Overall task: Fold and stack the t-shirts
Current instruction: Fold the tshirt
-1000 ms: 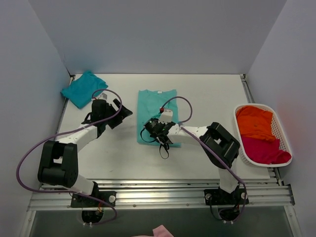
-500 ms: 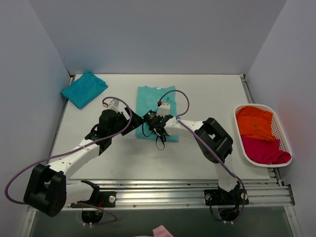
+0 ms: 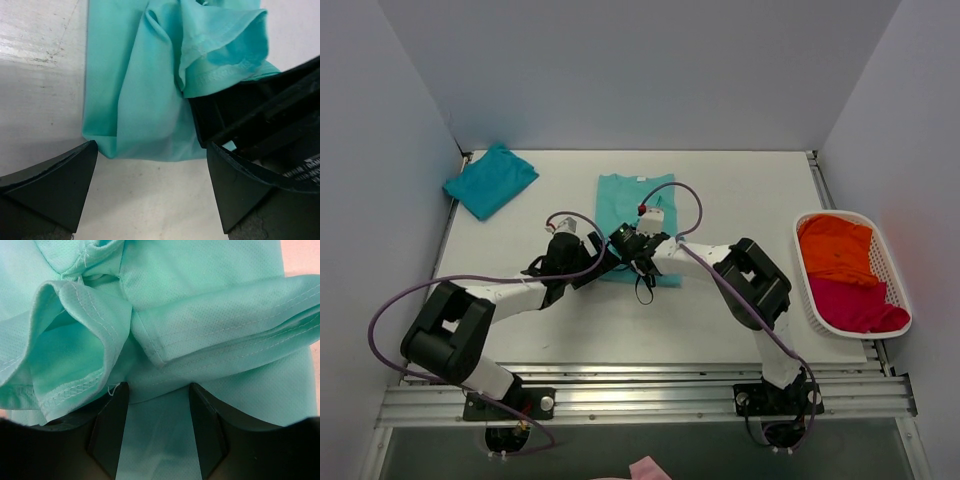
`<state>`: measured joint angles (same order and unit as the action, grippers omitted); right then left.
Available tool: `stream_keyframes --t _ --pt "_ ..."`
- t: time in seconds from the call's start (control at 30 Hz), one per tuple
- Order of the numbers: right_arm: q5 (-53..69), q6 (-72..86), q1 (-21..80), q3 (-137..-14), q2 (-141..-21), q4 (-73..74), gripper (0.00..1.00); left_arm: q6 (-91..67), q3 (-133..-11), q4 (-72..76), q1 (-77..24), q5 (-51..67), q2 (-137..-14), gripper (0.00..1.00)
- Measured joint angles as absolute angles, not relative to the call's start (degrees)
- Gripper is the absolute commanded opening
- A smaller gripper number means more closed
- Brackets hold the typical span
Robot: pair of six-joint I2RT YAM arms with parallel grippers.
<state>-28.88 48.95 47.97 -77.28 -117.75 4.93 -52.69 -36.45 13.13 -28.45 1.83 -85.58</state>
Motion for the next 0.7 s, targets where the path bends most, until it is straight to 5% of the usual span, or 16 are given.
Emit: stream_keyframes --t 0.4,0.53,0.57,0.7 --pt "-28.4 48.4 46.9 -77.3 -118.0 4.0 0.47 -51.7 -37.9 20.1 -28.4 1.1 -94.3 0.52" --pt "-28.1 48.3 46.9 -77.5 -118.0 4.0 0.47 -51.8 -39.2 21.4 -28.4 1.1 -96.7 0.20" --pt "-28.0 48.3 46.8 -77.7 -118.1 4.1 0.47 -51.7 -39.5 21.5 -28.4 1.1 -97.3 0.04" --pt "-28.0 48.0 46.3 -79.4 -119.2 4.4 0.46 -51.5 -40.6 22.5 -28.2 1.4 -98.6 0.02"
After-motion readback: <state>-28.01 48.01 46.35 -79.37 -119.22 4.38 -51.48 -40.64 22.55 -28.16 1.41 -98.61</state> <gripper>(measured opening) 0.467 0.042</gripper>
